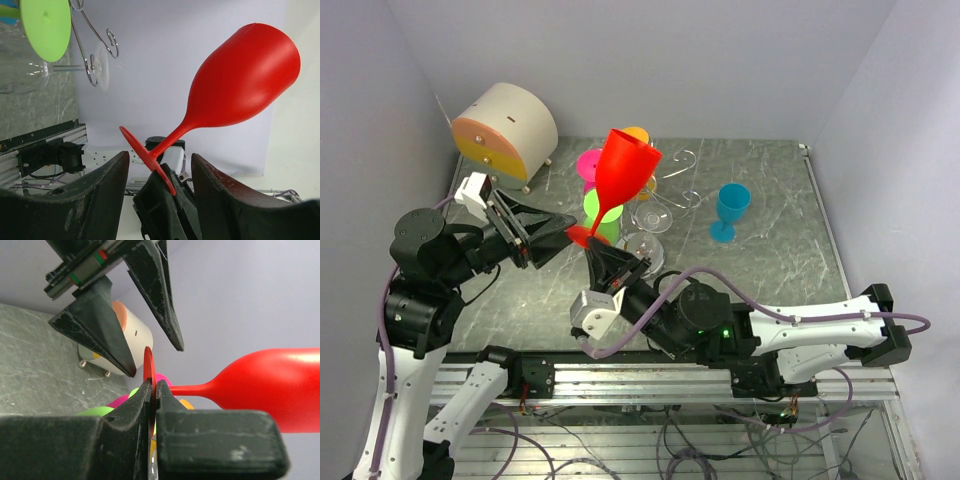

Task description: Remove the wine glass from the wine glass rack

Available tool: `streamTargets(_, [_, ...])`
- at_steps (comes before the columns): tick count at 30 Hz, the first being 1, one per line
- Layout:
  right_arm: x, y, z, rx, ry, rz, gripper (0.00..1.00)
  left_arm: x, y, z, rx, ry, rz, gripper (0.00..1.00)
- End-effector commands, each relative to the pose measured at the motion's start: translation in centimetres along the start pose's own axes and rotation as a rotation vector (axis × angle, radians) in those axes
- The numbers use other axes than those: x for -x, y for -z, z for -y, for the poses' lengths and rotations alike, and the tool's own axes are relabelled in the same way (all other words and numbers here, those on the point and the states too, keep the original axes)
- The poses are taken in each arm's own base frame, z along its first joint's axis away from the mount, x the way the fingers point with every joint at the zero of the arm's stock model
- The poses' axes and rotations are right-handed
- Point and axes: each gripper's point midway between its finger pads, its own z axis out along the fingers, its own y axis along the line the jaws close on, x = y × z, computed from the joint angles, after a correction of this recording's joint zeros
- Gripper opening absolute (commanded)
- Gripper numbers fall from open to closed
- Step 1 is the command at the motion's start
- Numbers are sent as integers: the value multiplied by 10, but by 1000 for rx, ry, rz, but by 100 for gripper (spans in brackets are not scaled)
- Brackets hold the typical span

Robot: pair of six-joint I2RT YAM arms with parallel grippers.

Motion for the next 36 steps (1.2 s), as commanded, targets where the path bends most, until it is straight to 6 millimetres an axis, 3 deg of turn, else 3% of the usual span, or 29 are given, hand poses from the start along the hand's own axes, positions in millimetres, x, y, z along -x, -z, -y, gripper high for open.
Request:
streamTargets(1, [8,-4,-10,12,0,37,0,-21,6,-4,1,67,-116,62])
streamTargets(4, [7,-3,-16,22,-5,42,0,-20,5,-8,11,71,-114,57])
streamTargets(6, [7,-3,-18,27,-8,43,0,-19,4,-11,19,74,-113,48])
streamTargets(9, [5,-1,-19,26,-10,34,0,-19,4,-12,13,69,-111,21])
streamTargets(12, [1,3,-15,19,-19,20,2,-19,3,-13,10,62,-111,8])
streamTargets(15, [-4,11,-7,8,-44,-7,10,-18,2,-16,14,58,-100,7])
streamTargets(20, [-16,32,8,-13,-105,-72,35,-13,2,-16,-15,52,-63,7])
streamTargets(23, [-23,49,17,-20,-143,-119,42,-8,3,-11,-64,49,-23,7])
streamTargets(30, [-50,78,51,-110,-236,-271,43,3,6,-11,-140,-42,75,7])
streamTargets(36, [-65,83,87,-246,-267,-348,45,10,12,-10,-155,-153,157,7])
